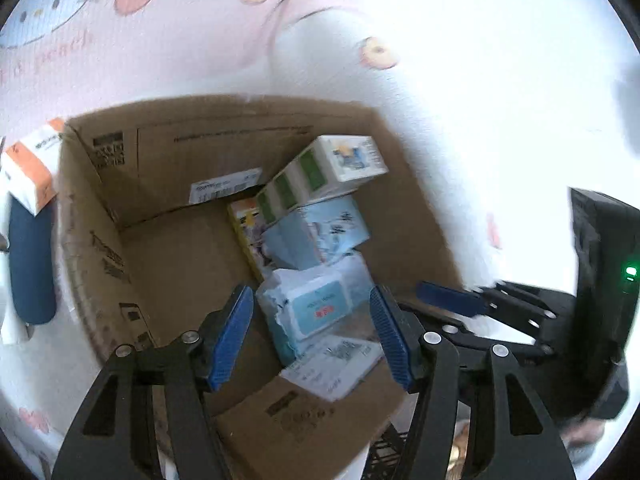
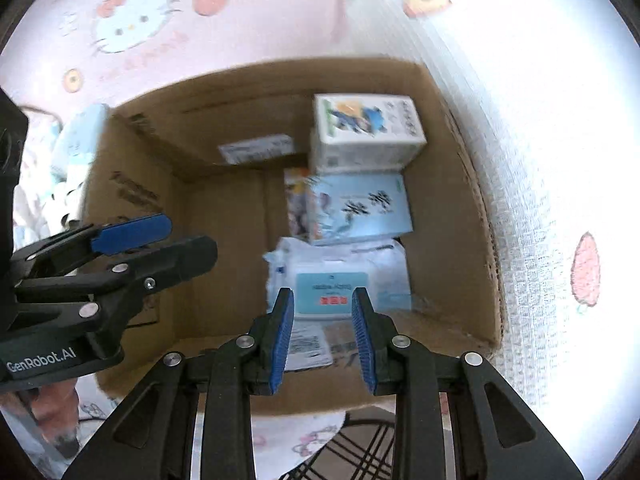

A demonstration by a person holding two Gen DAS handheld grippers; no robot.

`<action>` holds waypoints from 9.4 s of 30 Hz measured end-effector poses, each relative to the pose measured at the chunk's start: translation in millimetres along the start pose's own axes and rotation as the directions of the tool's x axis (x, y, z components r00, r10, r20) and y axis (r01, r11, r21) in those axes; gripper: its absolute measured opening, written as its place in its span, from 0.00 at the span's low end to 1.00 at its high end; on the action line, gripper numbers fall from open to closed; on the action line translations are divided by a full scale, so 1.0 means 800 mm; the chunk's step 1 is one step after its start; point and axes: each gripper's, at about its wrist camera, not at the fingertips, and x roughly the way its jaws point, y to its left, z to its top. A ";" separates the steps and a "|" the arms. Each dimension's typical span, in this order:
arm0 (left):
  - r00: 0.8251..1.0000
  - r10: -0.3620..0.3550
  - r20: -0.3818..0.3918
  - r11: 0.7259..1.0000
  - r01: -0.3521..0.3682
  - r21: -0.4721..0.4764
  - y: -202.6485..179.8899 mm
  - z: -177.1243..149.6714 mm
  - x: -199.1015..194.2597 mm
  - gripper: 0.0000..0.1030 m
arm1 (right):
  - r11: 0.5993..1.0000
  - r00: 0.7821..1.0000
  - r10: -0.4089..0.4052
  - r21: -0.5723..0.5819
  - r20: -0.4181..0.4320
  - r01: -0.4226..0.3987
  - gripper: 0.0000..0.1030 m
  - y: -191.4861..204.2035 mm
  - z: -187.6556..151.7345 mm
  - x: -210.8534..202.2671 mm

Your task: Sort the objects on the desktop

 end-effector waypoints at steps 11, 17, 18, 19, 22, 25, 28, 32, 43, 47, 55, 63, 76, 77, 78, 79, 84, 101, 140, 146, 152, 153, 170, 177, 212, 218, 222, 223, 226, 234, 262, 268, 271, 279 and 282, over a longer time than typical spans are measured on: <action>0.986 0.014 0.164 0.994 -0.032 0.108 0.038 -0.038 -0.085 0.16 | 0.985 0.989 -0.115 -0.119 0.094 0.126 0.26 0.080 -0.009 -0.049; 0.972 0.020 0.235 0.991 -0.051 0.127 0.090 -0.046 -0.124 0.11 | 0.978 0.975 -0.102 -0.159 0.196 0.134 0.26 0.122 -0.015 -0.081; 0.968 0.020 0.249 0.990 -0.054 0.127 0.099 -0.047 -0.129 0.11 | 0.977 0.973 -0.097 -0.166 0.211 0.133 0.26 0.132 -0.016 -0.087; 0.966 0.014 0.259 0.991 -0.047 0.122 0.111 -0.048 -0.131 0.11 | 0.976 0.971 -0.096 -0.169 0.221 0.135 0.26 0.139 -0.017 -0.093; 0.963 -0.034 0.268 0.996 0.012 0.083 0.150 -0.052 -0.139 0.11 | 0.972 0.963 -0.097 -0.185 0.253 0.146 0.26 0.161 -0.016 -0.096; 0.955 -0.091 0.284 0.995 0.075 0.065 0.185 -0.060 -0.146 0.11 | 0.965 0.939 -0.098 -0.198 0.330 0.170 0.26 0.179 -0.016 -0.093; 0.953 -0.071 0.295 0.996 0.051 0.075 0.212 -0.067 -0.146 0.11 | 0.964 0.902 -0.118 -0.169 0.415 0.204 0.26 0.196 -0.022 -0.088; 0.964 0.000 0.267 1.000 -0.008 0.027 0.251 -0.061 -0.134 0.11 | 0.967 0.877 -0.058 -0.190 0.476 0.167 0.26 0.223 -0.039 -0.084; 0.971 -0.105 0.216 0.978 0.062 0.197 0.307 0.035 -0.142 0.60 | 0.944 0.859 -0.035 -0.266 0.511 0.197 0.26 0.318 -0.041 -0.013; 0.955 -0.246 0.164 0.966 0.227 0.124 0.352 0.078 -0.120 0.60 | 0.943 0.835 -0.123 -0.199 0.536 0.267 0.26 0.340 -0.017 0.022; 0.927 -0.295 0.229 0.938 0.327 -0.114 0.428 0.095 -0.094 0.60 | 0.966 0.850 -0.094 -0.159 0.518 0.203 0.57 0.364 0.026 0.077; 0.960 -0.223 0.171 0.965 0.243 -0.103 0.427 0.105 -0.074 0.60 | 0.975 0.838 -0.088 -0.124 0.539 0.183 0.76 0.366 0.066 0.128; 0.958 -0.213 0.192 0.956 0.245 -0.163 0.456 0.123 -0.073 0.59 | 0.993 0.910 -0.012 -0.104 0.414 0.060 0.76 0.348 0.114 0.195; 0.960 -0.223 0.171 0.956 0.249 -0.153 0.452 0.123 -0.071 0.59 | 0.992 0.909 -0.013 -0.109 0.416 0.064 0.76 0.349 0.115 0.197; 0.962 -0.226 0.156 0.957 0.249 -0.149 0.450 0.123 -0.069 0.59 | 0.991 0.908 -0.015 -0.111 0.419 0.068 0.76 0.350 0.115 0.197; 0.963 -0.226 0.148 0.957 0.247 -0.151 0.449 0.122 -0.067 0.59 | 0.991 0.908 -0.019 -0.112 0.419 0.073 0.76 0.350 0.118 0.200; 0.983 -0.135 0.124 0.972 0.156 -0.174 0.454 0.118 -0.051 0.31 | 0.990 0.918 -0.002 -0.126 0.397 0.056 0.76 0.350 0.125 0.220; 0.980 -0.195 0.041 0.977 0.197 -0.075 0.420 0.099 -0.041 0.32 | 0.966 0.897 0.150 -0.257 0.417 -0.042 0.76 0.356 0.131 0.214; 0.986 -0.149 0.079 0.968 0.161 -0.192 0.444 0.107 -0.029 0.34 | 0.979 0.918 0.179 -0.160 0.353 -0.129 0.83 0.323 0.160 0.234; 0.989 -0.134 0.063 0.973 0.144 -0.179 0.434 0.103 -0.032 0.30 | 0.972 0.918 0.193 -0.194 0.346 -0.132 0.82 0.337 0.149 0.229; 0.989 -0.120 0.089 0.977 0.134 -0.166 0.437 0.110 -0.046 0.30 | 0.984 0.935 0.175 -0.079 0.309 -0.158 0.82 0.319 0.162 0.216; 0.986 -0.132 0.101 0.970 0.149 -0.191 0.444 0.112 -0.049 0.30 | 0.983 0.939 0.184 -0.041 0.289 -0.180 0.82 0.312 0.167 0.216; 0.987 -0.098 0.130 0.986 0.114 -0.123 0.439 0.115 -0.044 0.49 | 0.840 0.951 0.308 0.477 -0.027 -0.258 0.83 0.235 0.222 0.251; 0.991 -0.089 0.098 0.994 0.095 -0.052 0.421 0.109 -0.032 0.49 | 0.843 0.948 0.313 0.478 -0.061 -0.247 0.83 0.243 0.226 0.265; 0.957 -0.074 0.281 0.993 0.097 -0.068 0.365 -0.002 -0.139 0.37 | 0.908 0.941 0.328 0.247 0.087 -0.339 0.85 0.329 0.122 0.167; 0.958 -0.013 0.288 0.994 0.044 -0.100 0.346 -0.050 -0.139 0.37 | 0.898 0.927 0.365 0.230 0.088 -0.375 0.85 0.330 0.070 0.164; 0.969 0.004 0.249 0.994 0.024 -0.110 0.342 -0.079 -0.136 0.37 | 0.917 0.937 0.343 0.193 0.069 -0.350 0.85 0.338 0.036 0.170; 0.970 0.012 0.242 0.995 0.013 -0.102 0.340 -0.085 -0.137 0.37 | 0.916 0.935 0.347 0.187 0.072 -0.355 0.85 0.338 0.029 0.171; 0.972 0.041 0.233 0.996 -0.021 -0.088 0.332 -0.098 -0.136 0.37 | 0.894 0.920 0.384 0.217 0.084 -0.393 0.85 0.330 0.007 0.178; 0.975 0.140 0.175 0.990 -0.144 0.009 0.306 -0.127 -0.121 0.37 | 0.837 0.886 0.451 0.294 0.108 -0.462 0.85 0.308 -0.038 0.199; 0.949 0.296 0.112 0.954 -0.287 -0.091 0.310 -0.181 -0.137 0.36 | 0.875 0.885 0.418 0.169 0.207 -0.453 0.85 0.292 -0.091 0.171; 0.950 0.300 0.080 0.953 -0.295 -0.067 0.305 -0.182 -0.128 0.20 | 0.974 0.951 0.228 -0.037 0.209 -0.226 0.27 0.314 -0.108 0.152; 0.961 0.269 0.061 0.962 -0.265 -0.069 0.307 -0.184 -0.126 0.19 | 0.975 0.950 0.218 0.002 0.224 -0.224 0.27 0.304 -0.114 0.160; 0.949 0.315 0.003 0.947 -0.314 -0.065 0.310 -0.189 -0.113 0.19 | 0.996 0.966 0.043 -0.081 0.253 -0.023 0.27 0.299 -0.085 0.159; 0.939 0.341 -0.031 0.938 -0.343 -0.061 0.310 -0.194 -0.107 0.19 | 0.986 0.970 -0.025 -0.152 0.242 0.063 0.27 0.309 -0.070 0.166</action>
